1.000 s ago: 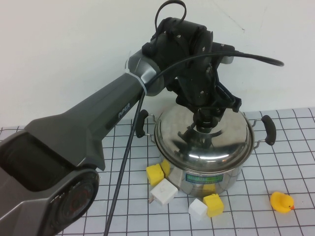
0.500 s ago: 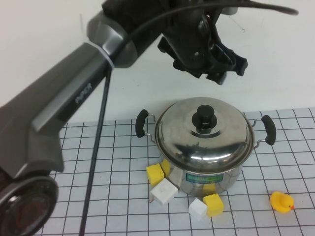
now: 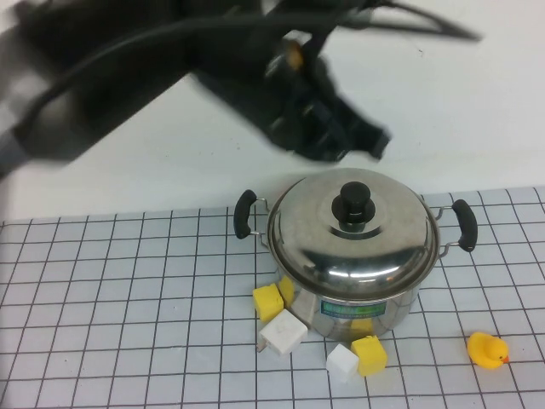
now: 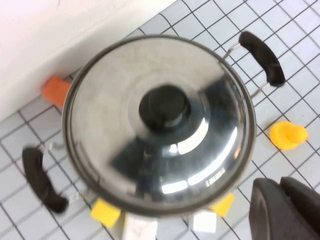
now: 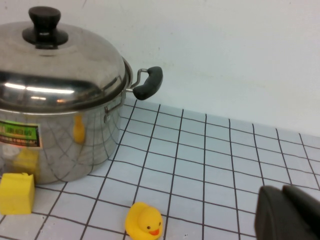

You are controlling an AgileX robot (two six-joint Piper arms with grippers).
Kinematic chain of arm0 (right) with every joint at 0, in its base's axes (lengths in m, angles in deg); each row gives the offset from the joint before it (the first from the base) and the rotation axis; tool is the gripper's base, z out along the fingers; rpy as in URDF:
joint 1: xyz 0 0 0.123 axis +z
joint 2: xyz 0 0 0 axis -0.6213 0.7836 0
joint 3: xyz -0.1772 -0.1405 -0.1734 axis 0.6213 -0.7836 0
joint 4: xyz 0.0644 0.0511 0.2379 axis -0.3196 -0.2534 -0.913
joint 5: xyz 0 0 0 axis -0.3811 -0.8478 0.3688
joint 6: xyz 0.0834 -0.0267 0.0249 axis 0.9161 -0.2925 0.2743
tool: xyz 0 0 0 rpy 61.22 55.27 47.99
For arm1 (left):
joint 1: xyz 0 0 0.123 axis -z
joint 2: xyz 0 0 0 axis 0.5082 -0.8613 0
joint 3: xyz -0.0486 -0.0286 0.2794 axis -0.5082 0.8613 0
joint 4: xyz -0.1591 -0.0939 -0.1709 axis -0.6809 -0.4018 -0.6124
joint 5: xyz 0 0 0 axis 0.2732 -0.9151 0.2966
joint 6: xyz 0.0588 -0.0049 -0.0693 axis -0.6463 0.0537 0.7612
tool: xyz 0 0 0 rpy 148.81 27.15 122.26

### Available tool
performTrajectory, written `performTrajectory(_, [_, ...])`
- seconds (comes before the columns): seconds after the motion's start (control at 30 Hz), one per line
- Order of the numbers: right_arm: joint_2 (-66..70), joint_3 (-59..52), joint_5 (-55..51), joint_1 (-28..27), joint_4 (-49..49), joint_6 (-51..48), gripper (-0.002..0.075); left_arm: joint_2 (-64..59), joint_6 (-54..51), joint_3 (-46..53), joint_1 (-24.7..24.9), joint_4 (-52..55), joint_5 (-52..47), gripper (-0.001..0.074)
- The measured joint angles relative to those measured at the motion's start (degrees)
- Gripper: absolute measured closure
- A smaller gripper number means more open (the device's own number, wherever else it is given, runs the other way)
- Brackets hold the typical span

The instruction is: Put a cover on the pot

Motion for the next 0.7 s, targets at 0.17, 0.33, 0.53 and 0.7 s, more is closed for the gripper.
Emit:
performTrajectory(0.17, [0.0, 0.0, 0.0, 0.0, 0.0, 0.0, 0.0728, 16.5, 3.8, 22.9, 0.0, -0.5, 11.5, 0.0735])
performTrajectory(0.33, [0.0, 0.0, 0.0, 0.0, 0.0, 0.0, 0.0728, 33.0, 8.8, 42.5, 0.0, -0.3, 18.4, 0.0735])
performTrajectory(0.53, [0.0, 0.0, 0.0, 0.0, 0.0, 0.0, 0.0728, 52.9, 15.2, 60.7, 0.0, -0.3, 30.1, 0.0735])
performTrajectory(0.7, [0.0, 0.0, 0.0, 0.0, 0.0, 0.0, 0.0728, 64.9, 18.4, 69.8, 0.0, 0.1, 30.4, 0.0735])
